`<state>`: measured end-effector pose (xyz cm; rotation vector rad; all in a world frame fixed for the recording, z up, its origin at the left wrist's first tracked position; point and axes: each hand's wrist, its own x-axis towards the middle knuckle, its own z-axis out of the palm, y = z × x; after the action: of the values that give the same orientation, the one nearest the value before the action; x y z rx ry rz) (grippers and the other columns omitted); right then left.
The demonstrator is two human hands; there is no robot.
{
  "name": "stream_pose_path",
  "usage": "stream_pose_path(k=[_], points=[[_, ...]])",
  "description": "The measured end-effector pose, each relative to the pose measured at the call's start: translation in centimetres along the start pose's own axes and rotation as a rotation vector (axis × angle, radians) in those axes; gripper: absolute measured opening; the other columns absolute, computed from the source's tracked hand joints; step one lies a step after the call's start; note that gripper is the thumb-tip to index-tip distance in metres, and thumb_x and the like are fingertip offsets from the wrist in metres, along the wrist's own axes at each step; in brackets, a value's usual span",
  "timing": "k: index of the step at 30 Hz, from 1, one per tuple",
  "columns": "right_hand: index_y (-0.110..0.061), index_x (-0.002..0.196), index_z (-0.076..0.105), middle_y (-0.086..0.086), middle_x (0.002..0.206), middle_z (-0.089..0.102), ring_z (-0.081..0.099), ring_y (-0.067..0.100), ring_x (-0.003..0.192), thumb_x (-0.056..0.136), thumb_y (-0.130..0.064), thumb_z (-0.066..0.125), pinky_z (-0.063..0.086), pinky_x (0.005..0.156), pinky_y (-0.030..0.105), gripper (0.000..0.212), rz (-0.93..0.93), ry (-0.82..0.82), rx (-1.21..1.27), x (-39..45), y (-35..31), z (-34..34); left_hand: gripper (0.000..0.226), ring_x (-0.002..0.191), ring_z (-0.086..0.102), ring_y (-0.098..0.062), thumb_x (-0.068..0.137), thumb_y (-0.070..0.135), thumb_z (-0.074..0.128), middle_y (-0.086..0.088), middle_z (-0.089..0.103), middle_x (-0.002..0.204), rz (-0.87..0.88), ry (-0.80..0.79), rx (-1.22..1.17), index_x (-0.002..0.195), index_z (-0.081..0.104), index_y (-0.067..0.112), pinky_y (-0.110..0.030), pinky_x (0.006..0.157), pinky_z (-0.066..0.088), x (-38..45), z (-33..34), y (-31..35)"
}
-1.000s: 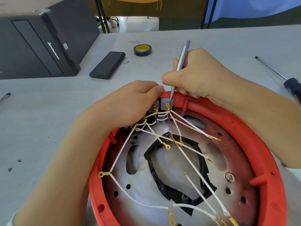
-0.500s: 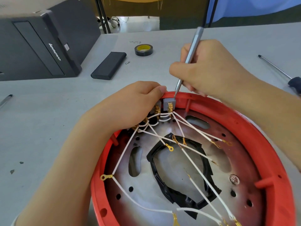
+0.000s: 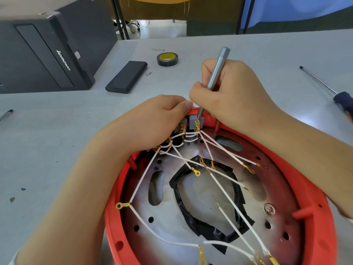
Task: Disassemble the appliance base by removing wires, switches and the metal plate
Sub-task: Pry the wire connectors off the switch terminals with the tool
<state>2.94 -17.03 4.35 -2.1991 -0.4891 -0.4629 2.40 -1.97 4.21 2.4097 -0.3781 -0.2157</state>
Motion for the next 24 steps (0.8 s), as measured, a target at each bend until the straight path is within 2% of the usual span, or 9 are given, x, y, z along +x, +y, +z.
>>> stream_pose_path(k=[3, 5, 6, 7, 9, 11, 16, 19, 24], points=[[-0.011, 0.058, 0.039, 0.001, 0.048, 0.034, 0.039, 0.012, 0.048, 0.079, -0.009, 0.058, 0.031, 0.045, 0.02, 0.029, 0.055, -0.04, -0.006, 0.6, 0.0, 0.0, 0.045, 0.038, 0.041, -0.004, 0.1, 0.041, 0.032, 0.001, 0.05, 0.061, -0.006, -0.002, 0.004, 0.113, 0.058, 0.007, -0.014, 0.043, 0.035, 0.0, 0.0, 0.0], [-0.009, 0.058, 0.04, 0.001, 0.046, 0.034, 0.037, 0.012, 0.044, 0.077, -0.012, 0.058, 0.03, 0.042, 0.023, 0.027, 0.121, -0.11, -0.025, 1.4, 0.1, 0.0, 0.045, 0.048, 0.049, -0.007, 0.1, 0.043, 0.031, -0.009, 0.066, 0.085, -0.019, 0.002, 0.009, 0.114, 0.058, 0.009, -0.021, 0.057, 0.043, 0.0, -0.1, 0.0], [-0.01, 0.057, 0.039, -0.001, 0.043, 0.034, 0.035, 0.011, 0.04, 0.077, -0.014, 0.058, 0.029, 0.04, 0.022, 0.028, 0.159, -0.154, -0.047, 1.9, 0.1, 0.1, 0.045, 0.049, 0.047, -0.006, 0.1, 0.043, 0.031, -0.011, 0.067, 0.094, -0.024, 0.007, 0.007, 0.114, 0.058, 0.01, -0.023, 0.058, 0.043, 0.0, -0.1, -0.1], [-0.011, 0.056, 0.039, -0.003, 0.039, 0.034, 0.034, 0.011, 0.035, 0.077, -0.016, 0.058, 0.027, 0.036, 0.019, 0.029, 0.199, -0.201, -0.071, 2.3, 0.1, 0.1, 0.045, 0.046, 0.044, -0.004, 0.1, 0.043, 0.031, -0.012, 0.066, 0.094, -0.024, 0.01, 0.004, 0.114, 0.058, 0.011, -0.021, 0.055, 0.041, 0.0, -0.1, -0.1], [-0.012, 0.057, 0.041, -0.005, 0.03, 0.036, 0.033, 0.008, 0.028, 0.079, -0.019, 0.057, 0.026, 0.032, 0.017, 0.028, 0.286, -0.301, -0.087, 3.0, 0.1, 0.1, 0.041, 0.043, 0.041, -0.001, 0.1, 0.041, 0.032, -0.006, 0.061, 0.076, -0.016, 0.013, 0.004, 0.112, 0.061, 0.014, -0.015, 0.045, 0.036, 0.0, -0.1, -0.2], [-0.011, 0.061, 0.044, -0.005, 0.029, 0.039, 0.033, 0.009, 0.025, 0.081, -0.019, 0.055, 0.026, 0.031, 0.013, 0.025, 0.355, -0.369, -0.067, 3.5, 0.2, 0.2, 0.039, 0.042, 0.04, -0.001, 0.1, 0.04, 0.032, -0.001, 0.057, 0.071, -0.007, 0.012, 0.003, 0.11, 0.062, 0.016, -0.012, 0.044, 0.034, 0.0, 0.0, -0.2], [-0.009, 0.061, 0.046, -0.004, 0.029, 0.041, 0.033, 0.011, 0.024, 0.083, -0.019, 0.052, 0.026, 0.03, 0.013, 0.025, 0.377, -0.424, -0.125, 4.1, 0.0, 0.4, 0.041, 0.038, 0.039, -0.001, 0.1, 0.04, 0.033, 0.008, 0.052, 0.054, -0.019, 0.001, -0.014, 0.11, 0.061, 0.013, -0.013, 0.039, 0.033, 0.1, -0.1, -0.3], [-0.01, 0.062, 0.045, -0.003, 0.032, 0.041, 0.034, 0.009, 0.026, 0.083, -0.021, 0.053, 0.028, 0.031, 0.016, 0.025, 0.345, -0.381, -0.139, 3.7, -0.3, 0.3, 0.041, 0.035, 0.039, 0.0, 0.1, 0.04, 0.033, 0.012, 0.047, 0.048, -0.015, 0.001, -0.019, 0.11, 0.061, 0.012, -0.01, 0.036, 0.03, 0.1, 0.0, -0.2], [0.0, 0.063, 0.045, 0.02, 0.054, 0.048, 0.043, 0.017, 0.042, 0.082, -0.016, 0.057, 0.04, 0.05, 0.035, 0.028, 0.134, -0.067, -0.06, 0.5, -0.1, -0.8, 0.043, 0.038, 0.039, -0.002, 0.1, 0.042, 0.033, 0.009, 0.05, 0.059, -0.004, 0.004, -0.014, 0.106, 0.06, 0.009, -0.014, 0.039, 0.034, 0.0, -0.1, -0.1]])
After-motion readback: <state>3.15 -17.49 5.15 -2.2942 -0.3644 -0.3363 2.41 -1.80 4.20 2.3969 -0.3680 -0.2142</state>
